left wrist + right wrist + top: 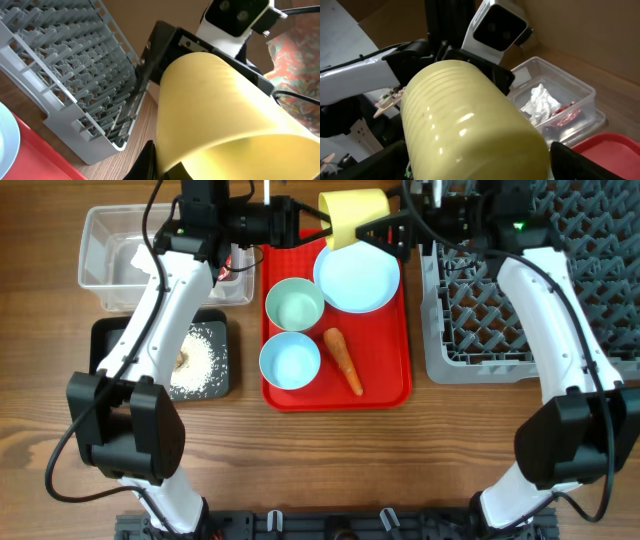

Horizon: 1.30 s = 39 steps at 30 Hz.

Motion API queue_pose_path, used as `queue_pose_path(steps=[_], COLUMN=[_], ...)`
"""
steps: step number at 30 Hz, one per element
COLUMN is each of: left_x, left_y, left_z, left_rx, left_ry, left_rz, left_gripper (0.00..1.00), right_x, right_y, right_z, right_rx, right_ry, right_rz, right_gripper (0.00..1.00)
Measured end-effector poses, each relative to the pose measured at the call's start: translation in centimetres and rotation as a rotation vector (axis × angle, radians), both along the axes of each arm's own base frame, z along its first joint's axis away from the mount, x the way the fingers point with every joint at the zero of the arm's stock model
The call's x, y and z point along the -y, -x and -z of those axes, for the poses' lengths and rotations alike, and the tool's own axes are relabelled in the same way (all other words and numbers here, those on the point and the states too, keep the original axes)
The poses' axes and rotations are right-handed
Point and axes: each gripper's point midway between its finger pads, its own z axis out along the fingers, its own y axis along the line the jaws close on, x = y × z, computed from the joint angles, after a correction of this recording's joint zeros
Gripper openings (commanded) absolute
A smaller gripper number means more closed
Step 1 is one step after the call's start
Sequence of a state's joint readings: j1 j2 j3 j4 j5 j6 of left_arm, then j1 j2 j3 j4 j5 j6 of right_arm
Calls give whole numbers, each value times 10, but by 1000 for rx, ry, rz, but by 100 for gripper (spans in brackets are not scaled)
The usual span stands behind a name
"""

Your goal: Sort waste into correct bins and load items into the dishwasher rack

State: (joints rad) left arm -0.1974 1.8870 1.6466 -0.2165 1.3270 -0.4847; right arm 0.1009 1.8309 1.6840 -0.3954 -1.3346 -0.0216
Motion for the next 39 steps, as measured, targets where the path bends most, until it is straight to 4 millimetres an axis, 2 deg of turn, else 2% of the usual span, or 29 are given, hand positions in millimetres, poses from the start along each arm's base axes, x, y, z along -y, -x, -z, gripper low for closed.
queue_pose_path(steps=[5,8,23,27,35,39], left_x=[0,-1,-4,-5,-5,-5], left_y=[5,8,19,23,23,23], left_z=[-2,-4,-6,0,2,3], left_rx=[-4,-8,-50,-94,-86,-85], left_ry=[15,27,49,43,37,35], left_rz=[29,52,103,107,103,100], left_gripper=[4,4,4,4,4,4], right_x=[19,21,-12,-12,-12,-11], right_y=[-3,-1,24,26,29,30], right_z=[-4,-6,-13,-15,-17,-15], right_rx=[54,88,177,190,192,176], right_ry=[-18,-27,-63,-73,-84,-83], right_rz=[1,-15,-151,-167,-183,-184], right_gripper=[97,98,98,92,70,68])
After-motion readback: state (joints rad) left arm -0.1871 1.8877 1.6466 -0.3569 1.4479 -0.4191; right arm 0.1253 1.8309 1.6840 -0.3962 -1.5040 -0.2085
